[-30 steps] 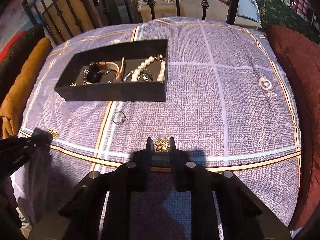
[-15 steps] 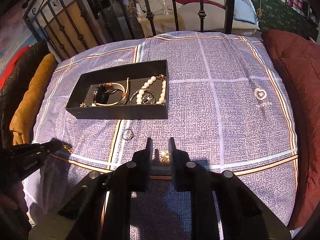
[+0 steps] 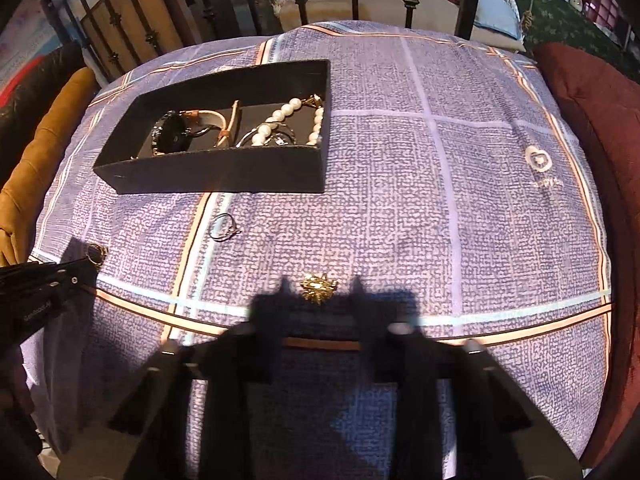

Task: Organize jewelry
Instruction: 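Grasp the gold flower brooch with the right tool while the left tool grasps the gold charm, then carry both gold pieces into the black box and open both tools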

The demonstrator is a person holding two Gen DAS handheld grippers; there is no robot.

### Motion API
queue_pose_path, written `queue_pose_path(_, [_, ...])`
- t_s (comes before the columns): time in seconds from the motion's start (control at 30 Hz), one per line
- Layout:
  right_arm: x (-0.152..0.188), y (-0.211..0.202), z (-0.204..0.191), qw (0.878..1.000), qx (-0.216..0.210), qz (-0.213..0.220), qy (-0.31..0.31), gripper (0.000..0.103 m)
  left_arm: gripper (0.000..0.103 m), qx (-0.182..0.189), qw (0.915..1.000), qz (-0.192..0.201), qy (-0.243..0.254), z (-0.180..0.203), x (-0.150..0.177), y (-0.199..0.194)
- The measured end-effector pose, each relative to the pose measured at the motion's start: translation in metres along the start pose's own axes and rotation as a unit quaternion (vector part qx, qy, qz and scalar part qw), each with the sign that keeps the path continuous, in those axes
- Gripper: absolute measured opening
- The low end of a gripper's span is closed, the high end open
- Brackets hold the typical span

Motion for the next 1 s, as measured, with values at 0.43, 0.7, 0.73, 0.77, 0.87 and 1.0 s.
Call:
queue_pose_path(0.43, [-0.021,-0.042,-0.009,0.998,-0.034,0.043,0.018,0.019,0.003,0.008,0.9998,0.019,-0.005,-0.012,-0.012,-0.039])
queue_pose_path(0.7, [-0.046,-0.058,-0.029,0.997,-0.043,0.067,-0.002,0.019,0.003,0.005,0.9996,0.029,0.002,0.002,-0.044,-0.055])
queue_pose_path(0.73, [-0.050,-0.059,-0.032,0.996,-0.046,0.070,-0.006,0.019,0.003,0.008,0.9995,0.031,0.002,0.004,-0.047,-0.057])
queue_pose_path(0.77, [-0.054,-0.060,-0.034,0.996,-0.046,0.074,-0.008,0.019,0.003,0.009,0.9994,0.034,0.002,0.007,-0.050,-0.058])
queue_pose_path(0.87, [-0.065,-0.062,-0.039,0.995,-0.047,0.084,-0.014,0.019,0.003,0.014,0.9990,0.043,0.007,0.016,-0.061,-0.061])
queue_pose_path(1.0, [-0.080,-0.063,-0.044,0.994,-0.051,0.097,-0.017,0.019,0.003,0.022,0.9982,0.055,0.008,0.025,-0.077,-0.064])
Point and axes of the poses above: each gripper's, at about its wrist camera, not at the fingertips, and y roughly the way its jaws point, z to its right, x to its underside, the point moved 4 cm from there along y, roughly the way its jaws point, and after that the axes turned 10 degrees about -x, right-handed, at the moved point
